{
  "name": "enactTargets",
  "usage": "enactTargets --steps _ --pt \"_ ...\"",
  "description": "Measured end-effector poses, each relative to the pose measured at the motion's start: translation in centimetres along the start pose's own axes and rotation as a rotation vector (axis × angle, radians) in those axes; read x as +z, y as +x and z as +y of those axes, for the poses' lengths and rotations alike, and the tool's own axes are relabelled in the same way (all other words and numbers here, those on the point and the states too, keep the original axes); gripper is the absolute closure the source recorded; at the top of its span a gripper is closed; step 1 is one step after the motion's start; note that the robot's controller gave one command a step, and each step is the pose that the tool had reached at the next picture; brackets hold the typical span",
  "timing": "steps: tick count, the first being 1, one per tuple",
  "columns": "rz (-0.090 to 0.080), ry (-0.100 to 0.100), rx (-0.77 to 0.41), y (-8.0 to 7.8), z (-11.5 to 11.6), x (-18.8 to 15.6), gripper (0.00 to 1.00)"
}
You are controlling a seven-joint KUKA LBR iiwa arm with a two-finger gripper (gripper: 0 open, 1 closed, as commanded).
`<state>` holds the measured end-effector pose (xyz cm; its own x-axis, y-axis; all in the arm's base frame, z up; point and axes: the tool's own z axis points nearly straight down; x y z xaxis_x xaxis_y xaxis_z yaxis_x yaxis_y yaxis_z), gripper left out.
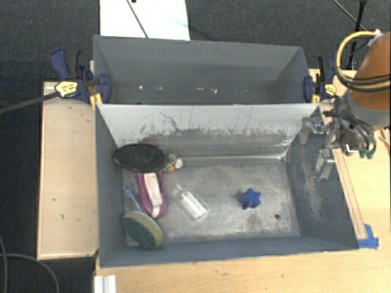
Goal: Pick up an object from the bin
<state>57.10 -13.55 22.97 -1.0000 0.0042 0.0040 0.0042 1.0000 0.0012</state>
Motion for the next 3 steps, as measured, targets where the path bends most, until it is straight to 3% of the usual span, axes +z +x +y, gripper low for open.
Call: enactTargets --steps 1,2,3 --pt "0.0 -0.002 -0.12 -0.2 9.6 13.5 0.0" --pt "0.0 0.001 -0.226 6.0 9.2 16.1 0.0" --pt "-0.005 0.002 -0.23 5.8 9.2 15.9 1.0"
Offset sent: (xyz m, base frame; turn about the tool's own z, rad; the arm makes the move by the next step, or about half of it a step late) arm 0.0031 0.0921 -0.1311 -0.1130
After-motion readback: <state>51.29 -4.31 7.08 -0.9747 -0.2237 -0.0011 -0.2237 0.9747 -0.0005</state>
